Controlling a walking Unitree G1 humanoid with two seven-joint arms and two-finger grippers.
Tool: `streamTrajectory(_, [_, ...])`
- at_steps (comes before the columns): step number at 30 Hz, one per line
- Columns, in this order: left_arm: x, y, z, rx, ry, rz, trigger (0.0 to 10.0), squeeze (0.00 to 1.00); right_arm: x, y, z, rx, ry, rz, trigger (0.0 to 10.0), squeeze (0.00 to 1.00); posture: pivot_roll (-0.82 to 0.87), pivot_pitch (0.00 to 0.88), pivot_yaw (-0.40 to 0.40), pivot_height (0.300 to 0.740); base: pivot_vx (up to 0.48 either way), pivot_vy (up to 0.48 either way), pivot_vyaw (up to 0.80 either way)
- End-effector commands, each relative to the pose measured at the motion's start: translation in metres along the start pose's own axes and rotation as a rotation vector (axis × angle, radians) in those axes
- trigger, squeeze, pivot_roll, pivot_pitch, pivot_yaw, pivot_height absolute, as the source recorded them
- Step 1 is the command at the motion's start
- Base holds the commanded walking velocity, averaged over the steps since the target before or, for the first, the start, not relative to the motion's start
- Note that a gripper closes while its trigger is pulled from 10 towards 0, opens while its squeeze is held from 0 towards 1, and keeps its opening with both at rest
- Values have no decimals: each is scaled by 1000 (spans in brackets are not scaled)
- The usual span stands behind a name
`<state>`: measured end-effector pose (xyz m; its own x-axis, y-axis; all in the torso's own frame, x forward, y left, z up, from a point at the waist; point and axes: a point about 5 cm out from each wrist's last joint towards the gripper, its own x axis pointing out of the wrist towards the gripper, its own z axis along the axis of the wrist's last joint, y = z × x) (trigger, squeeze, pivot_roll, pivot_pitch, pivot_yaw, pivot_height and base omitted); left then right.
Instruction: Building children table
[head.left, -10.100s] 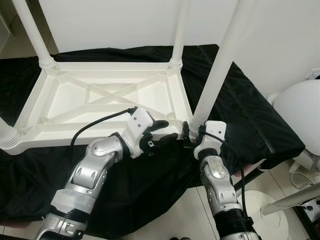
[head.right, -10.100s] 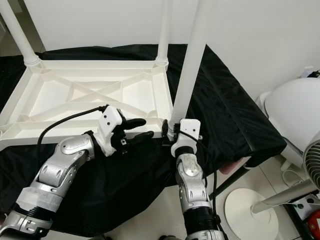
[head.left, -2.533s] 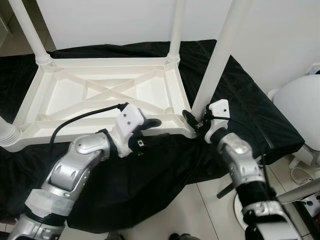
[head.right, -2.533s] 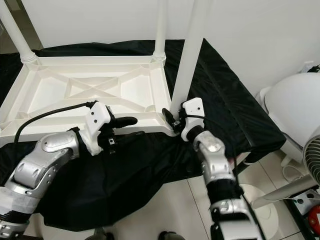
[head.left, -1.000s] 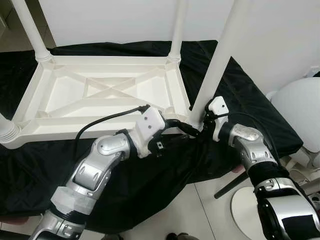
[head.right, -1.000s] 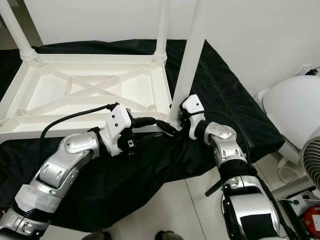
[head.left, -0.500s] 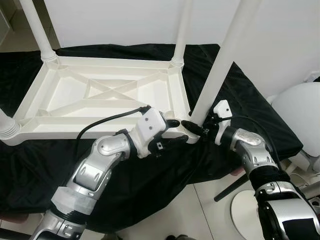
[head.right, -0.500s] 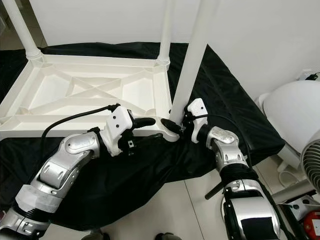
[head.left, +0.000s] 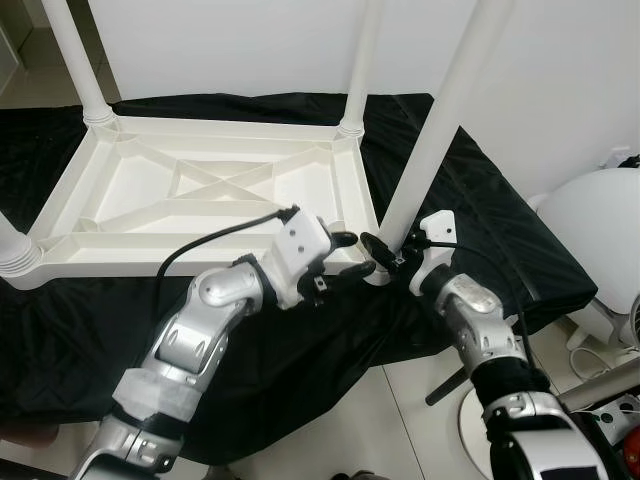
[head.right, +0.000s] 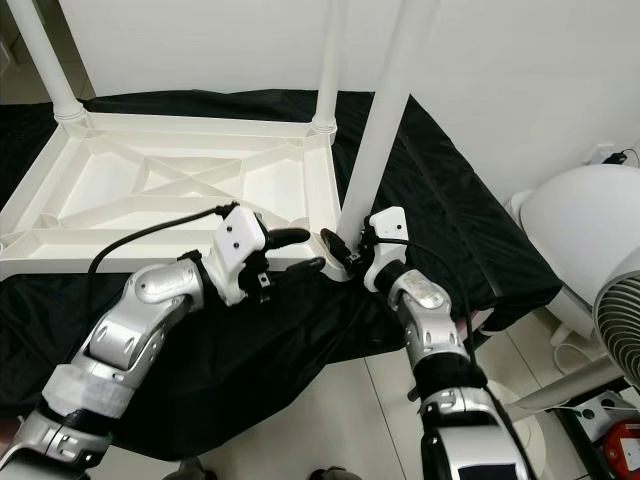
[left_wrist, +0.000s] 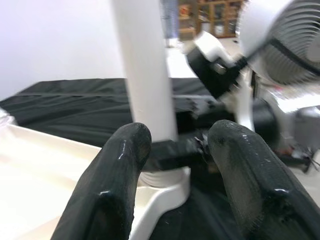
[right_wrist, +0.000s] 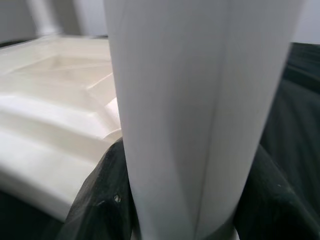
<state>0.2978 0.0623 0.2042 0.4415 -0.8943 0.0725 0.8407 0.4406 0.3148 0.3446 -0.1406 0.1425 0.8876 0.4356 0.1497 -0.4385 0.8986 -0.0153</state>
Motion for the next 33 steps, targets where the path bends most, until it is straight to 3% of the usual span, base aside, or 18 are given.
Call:
streamTrajectory(1, [-1, 11, -5, -19, 10, 186, 10000, 0, -3, 2, 2, 18, -26, -79, 10000, 0, 24, 33, -53, 740, 0, 0, 0])
streamTrajectory(3, [-3, 14, -13, 4, 55, 236, 10000, 0, -9, 13, 1, 6, -46, -227, 10000, 0, 29, 36, -56, 740, 0, 0, 0])
streamTrajectory(5, [-5, 16, -17, -13, 72, 262, 10000, 0, -12, 20, 2, -25, -67, -300, 10000, 0, 32, 43, -50, 740, 0, 0, 0])
streamTrajectory(10, [-8, 17, -20, -46, 81, 291, 10000, 0, -17, 27, 5, -51, -92, -386, 10000, 0, 34, 45, -50, 740, 0, 0, 0])
streamTrajectory(12, [-15, 9, -22, -11, 74, 247, 10000, 0, -20, 36, 2, -33, -79, -469, 10000, 0, 30, 58, -55, 740, 0, 0, 0])
streamTrajectory(15, [-19, 8, -22, 1, 66, 235, 10000, 0, -22, 37, 1, -28, -68, -500, 10000, 0, 33, 51, -53, 740, 0, 0, 0])
streamTrajectory(17, [-27, 13, -20, -6, 42, 264, 10000, 0, -25, 28, 1, -13, -51, -559, 10000, 0, 19, 49, -30, 740, 0, 0, 0])
streamTrajectory(24, [-27, 13, -21, 28, 54, 265, 10000, 0, -29, 21, 9, -10, -62, -613, 10000, 0, 9, 74, -31, 740, 0, 0, 0])
streamTrajectory(25, [-25, 12, -21, 25, 46, 273, 10000, 0, -30, 22, 9, 3, -65, -616, 10000, 404, 7, 77, -28, 740, 0, 0, 0])
streamTrajectory(27, [-23, 11, -20, 22, 42, 278, 10000, 0, -31, 22, 9, 12, -67, -617, 10000, 404, 7, 77, -28, 740, 0, 0, 0])
streamTrajectory(28, [-18, 15, -15, -19, 1, 342, 10000, 0, -31, 25, 13, 36, -97, -605, 10000, 1000, 8, 88, -28, 740, 0, 0, 0])
streamTrajectory(33, [-16, 16, -17, -65, -21, 382, 10000, 0, -31, 29, 15, 29, -113, -585, 10000, 1000, -4, 87, -19, 740, 0, 0, 0])
